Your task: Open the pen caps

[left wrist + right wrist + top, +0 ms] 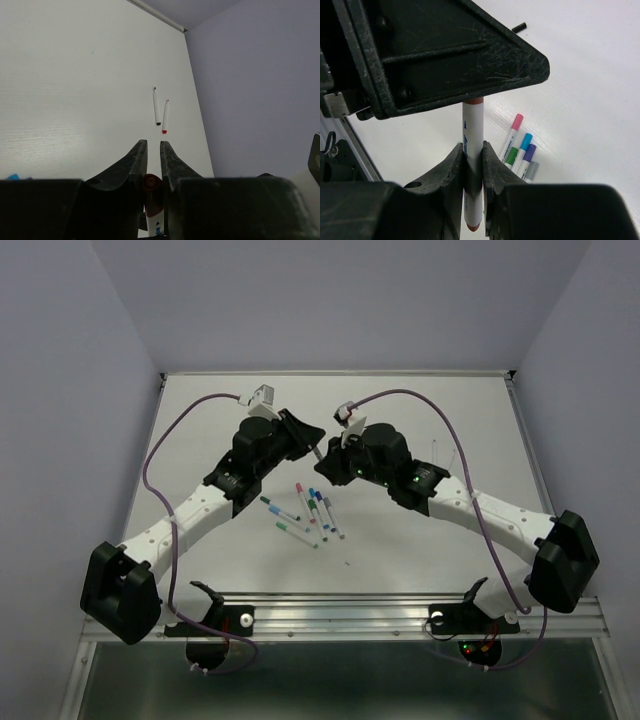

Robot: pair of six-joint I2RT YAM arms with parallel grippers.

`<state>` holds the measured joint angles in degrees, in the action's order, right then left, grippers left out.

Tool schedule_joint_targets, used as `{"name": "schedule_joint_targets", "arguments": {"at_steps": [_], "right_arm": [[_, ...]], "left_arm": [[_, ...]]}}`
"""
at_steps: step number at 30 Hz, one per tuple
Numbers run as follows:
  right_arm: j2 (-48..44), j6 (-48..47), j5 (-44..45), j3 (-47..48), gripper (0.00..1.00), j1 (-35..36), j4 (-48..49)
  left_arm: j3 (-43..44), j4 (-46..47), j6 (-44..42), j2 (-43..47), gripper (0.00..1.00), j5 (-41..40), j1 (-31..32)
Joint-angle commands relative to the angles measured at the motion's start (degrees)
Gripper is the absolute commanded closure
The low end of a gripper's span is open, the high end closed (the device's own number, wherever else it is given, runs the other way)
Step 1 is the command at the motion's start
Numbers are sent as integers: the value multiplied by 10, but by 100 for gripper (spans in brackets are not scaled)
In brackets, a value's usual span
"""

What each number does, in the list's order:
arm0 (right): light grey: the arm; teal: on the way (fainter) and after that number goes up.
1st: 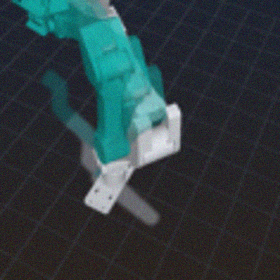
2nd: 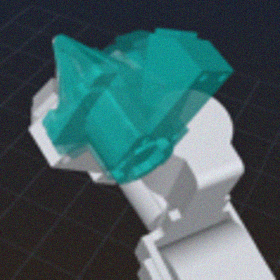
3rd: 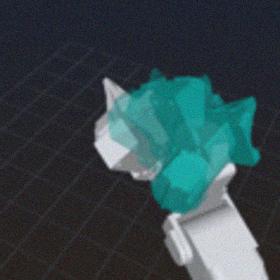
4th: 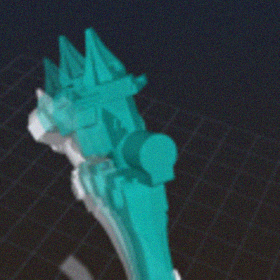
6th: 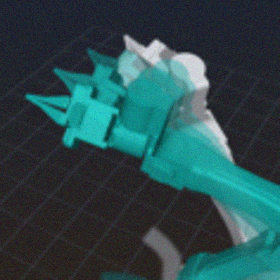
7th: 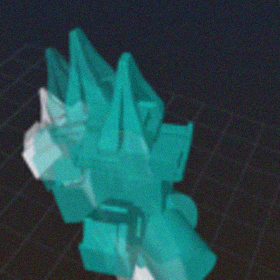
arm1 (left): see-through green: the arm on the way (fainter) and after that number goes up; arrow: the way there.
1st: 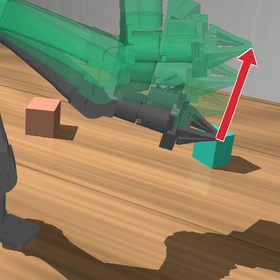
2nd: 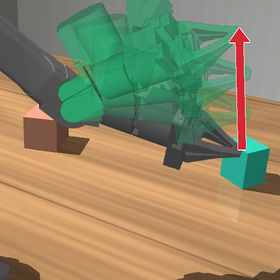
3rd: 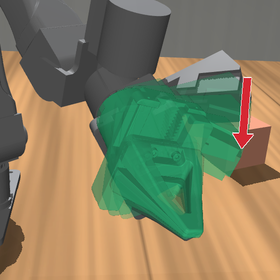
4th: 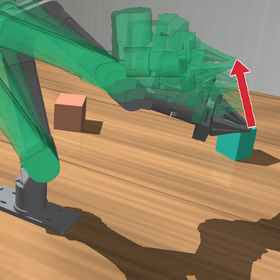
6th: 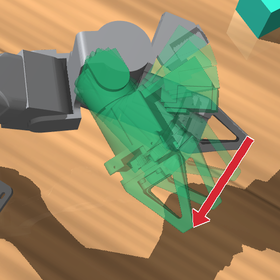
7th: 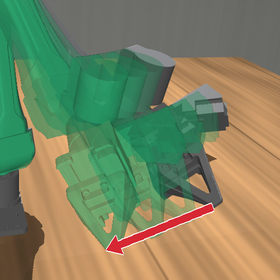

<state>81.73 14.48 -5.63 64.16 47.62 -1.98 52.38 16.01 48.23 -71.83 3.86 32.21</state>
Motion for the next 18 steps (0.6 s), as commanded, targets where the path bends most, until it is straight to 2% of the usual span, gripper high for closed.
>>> {"name": "schedule_joint_targets", "arguments": {"at_steps": [1, 7, 9, 14, 18], "right_arm": [[-32, 17, -92, -45, 99, 1, 0], [-75, 70, -189, -167, 99, 8, 14], [-102, 81, -188, -209, 99, 8, 14], [-166, 99, -171, -247, 99, 8, 14], [-173, 101, -87, -240, 99, -6, -15]], "left_arm": [[36, 38, -16, -1, 100, -57, -2], [100, 5, -52, -30, 100, -152, -27], [117, 10, -54, -36, 100, -148, -55], [127, 6, -40, -45, 100, -139, -104], [120, -21, -41, -51, 100, -141, -115]]}}
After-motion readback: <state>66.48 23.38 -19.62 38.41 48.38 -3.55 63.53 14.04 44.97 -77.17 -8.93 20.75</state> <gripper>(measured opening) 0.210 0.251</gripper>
